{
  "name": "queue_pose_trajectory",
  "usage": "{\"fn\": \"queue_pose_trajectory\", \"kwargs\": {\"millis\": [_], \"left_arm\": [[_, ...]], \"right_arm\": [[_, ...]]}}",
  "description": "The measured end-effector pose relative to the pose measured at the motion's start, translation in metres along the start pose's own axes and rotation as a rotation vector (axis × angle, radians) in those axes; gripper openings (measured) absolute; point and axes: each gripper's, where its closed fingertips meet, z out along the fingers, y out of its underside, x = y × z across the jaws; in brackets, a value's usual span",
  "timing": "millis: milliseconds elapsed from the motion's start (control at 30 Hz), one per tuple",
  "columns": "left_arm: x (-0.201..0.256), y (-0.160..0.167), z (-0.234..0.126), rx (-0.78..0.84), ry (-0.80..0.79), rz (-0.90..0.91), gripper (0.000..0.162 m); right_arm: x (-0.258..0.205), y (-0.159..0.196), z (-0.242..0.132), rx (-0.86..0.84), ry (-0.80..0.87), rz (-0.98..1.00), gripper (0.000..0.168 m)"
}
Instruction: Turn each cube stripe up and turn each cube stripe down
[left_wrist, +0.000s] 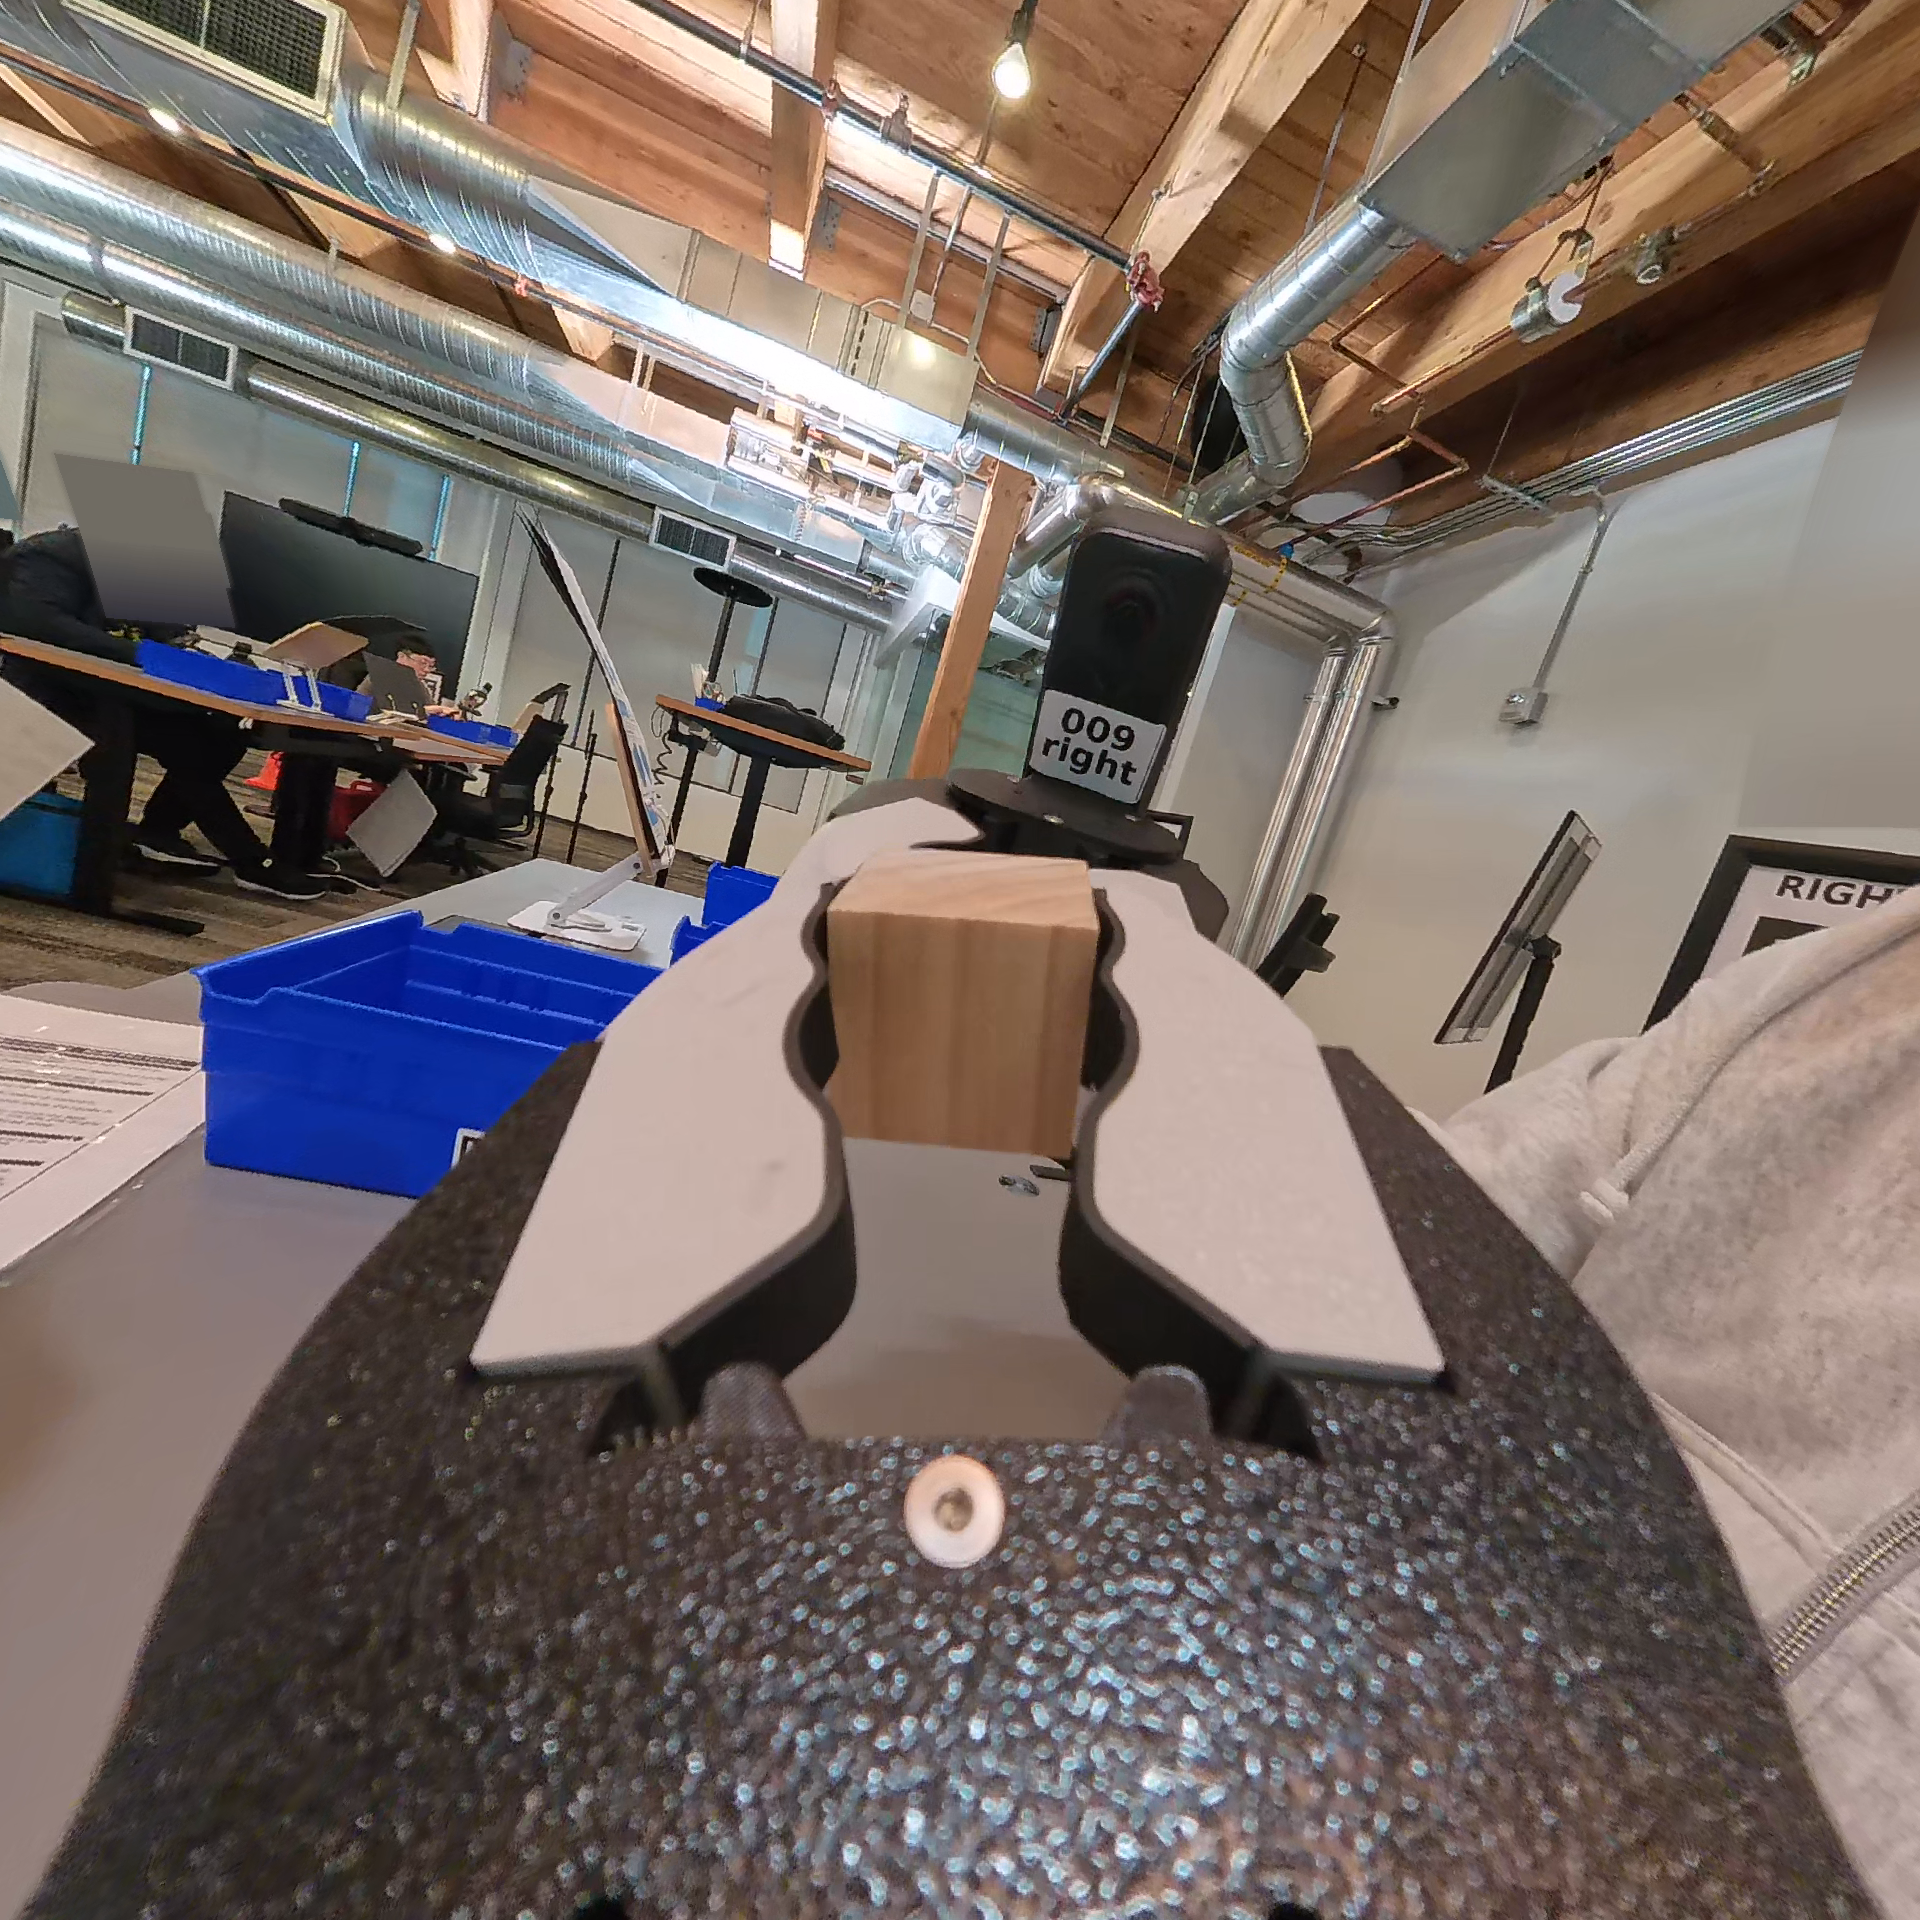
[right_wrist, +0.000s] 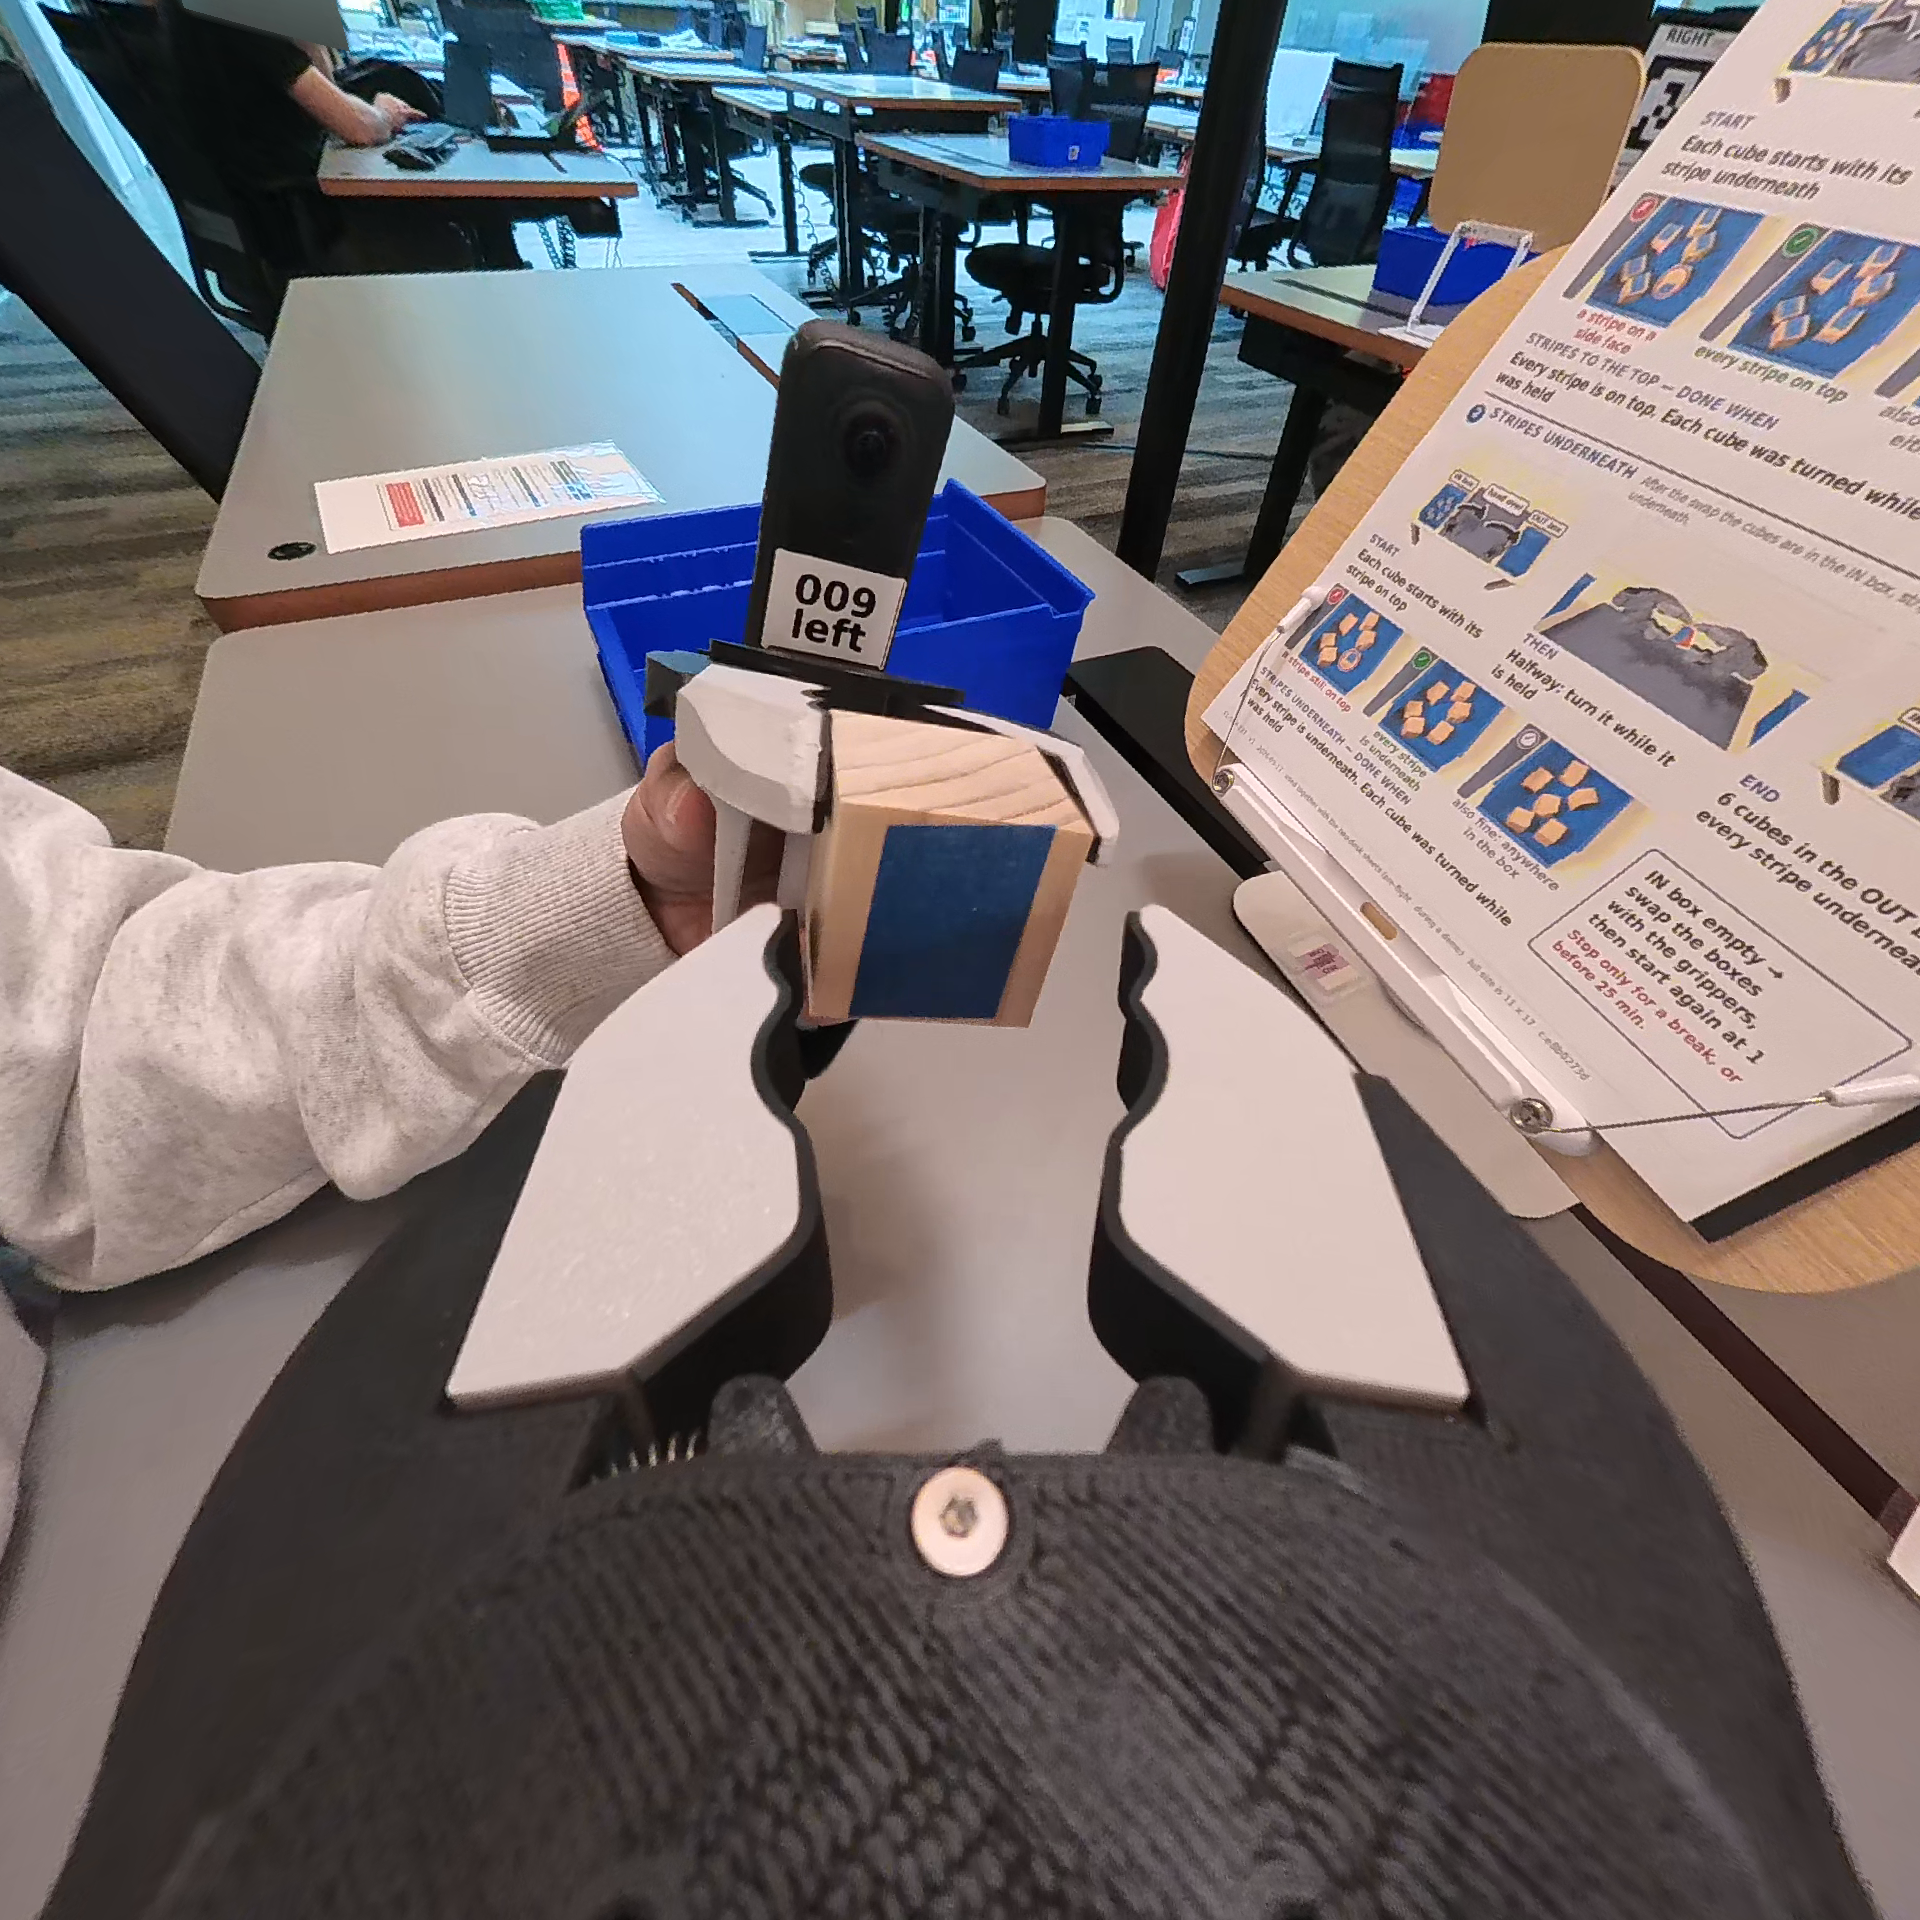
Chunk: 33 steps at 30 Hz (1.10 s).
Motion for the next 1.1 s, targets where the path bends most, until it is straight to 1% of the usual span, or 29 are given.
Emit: {"fn": "queue_pose_trajectory", "kwargs": {"millis": [267, 667, 800, 967, 1100], "left_arm": [[-0.0005, 0.0002, 0.0006, 0.004, -0.001, -0.005, 0.045], [-0.0009, -0.0011, -0.0007, 0.02, 0.001, -0.008, 0.045], [0.0027, -0.0002, -0.0015, 0.011, 0.011, 0.021, 0.045], [0.0033, 0.0012, 0.0006, 0.007, -0.024, 0.058, 0.044], [0.0013, 0.0032, 0.0032, -0.002, -0.061, 0.092, 0.05]], "right_arm": [[-0.0037, -0.0007, 0.0008, 0.011, -0.022, -0.006, 0.048], [-0.0033, -0.0018, 0.0017, -0.005, -0.044, 0.027, 0.046], [-0.0057, -0.0018, 0.0012, -0.027, -0.053, 0.021, 0.045], [-0.0067, -0.0007, -0.0018, -0.04, -0.069, 0.033, 0.045], [-0.0035, 0.0045, -0.0055, -0.062, -0.068, 0.039, 0.045]]}}
